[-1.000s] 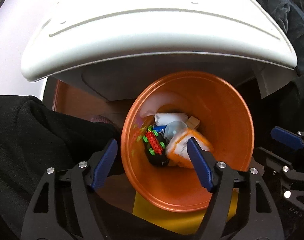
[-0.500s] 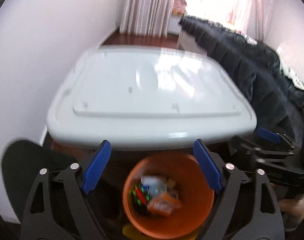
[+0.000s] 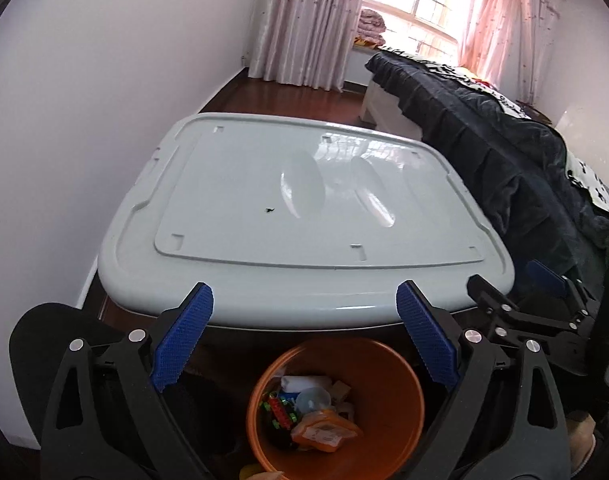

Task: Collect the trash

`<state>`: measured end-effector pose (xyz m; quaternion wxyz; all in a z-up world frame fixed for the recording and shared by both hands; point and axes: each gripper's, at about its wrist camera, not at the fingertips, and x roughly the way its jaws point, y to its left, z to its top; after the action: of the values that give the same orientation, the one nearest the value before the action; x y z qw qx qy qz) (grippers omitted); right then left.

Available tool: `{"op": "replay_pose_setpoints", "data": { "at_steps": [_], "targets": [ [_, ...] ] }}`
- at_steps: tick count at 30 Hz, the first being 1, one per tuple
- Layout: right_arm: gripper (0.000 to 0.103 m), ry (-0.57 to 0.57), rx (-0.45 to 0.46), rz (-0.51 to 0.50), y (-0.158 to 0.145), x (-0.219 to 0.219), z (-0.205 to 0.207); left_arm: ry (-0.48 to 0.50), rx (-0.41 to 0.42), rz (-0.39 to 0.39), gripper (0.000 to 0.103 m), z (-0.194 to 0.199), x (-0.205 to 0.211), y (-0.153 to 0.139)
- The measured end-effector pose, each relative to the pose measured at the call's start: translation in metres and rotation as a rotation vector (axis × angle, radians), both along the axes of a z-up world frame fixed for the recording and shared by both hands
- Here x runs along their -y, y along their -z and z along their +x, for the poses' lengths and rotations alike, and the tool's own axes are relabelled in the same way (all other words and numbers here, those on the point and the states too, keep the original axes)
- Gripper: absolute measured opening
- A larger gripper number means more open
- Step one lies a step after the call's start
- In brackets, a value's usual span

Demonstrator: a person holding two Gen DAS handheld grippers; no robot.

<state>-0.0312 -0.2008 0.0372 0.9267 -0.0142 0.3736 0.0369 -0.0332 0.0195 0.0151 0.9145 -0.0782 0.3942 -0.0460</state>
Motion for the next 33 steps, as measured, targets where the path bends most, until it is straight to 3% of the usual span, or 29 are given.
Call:
{"op": "replay_pose_setpoints", "data": {
  "at_steps": [24, 33],
  "targets": [
    [0.098, -0.002, -0.079, 0.019, 0.012, -0.001, 0.002, -0.042, -0.032, 0.027, 0.091, 0.004, -0.009, 0.009],
    [0.098, 0.002, -0.102, 0.03, 0.016, -0.002, 0.002, -0.032, -0.008, 0.05, 0.091, 0.001, -0.008, 0.01]
  ]
}}
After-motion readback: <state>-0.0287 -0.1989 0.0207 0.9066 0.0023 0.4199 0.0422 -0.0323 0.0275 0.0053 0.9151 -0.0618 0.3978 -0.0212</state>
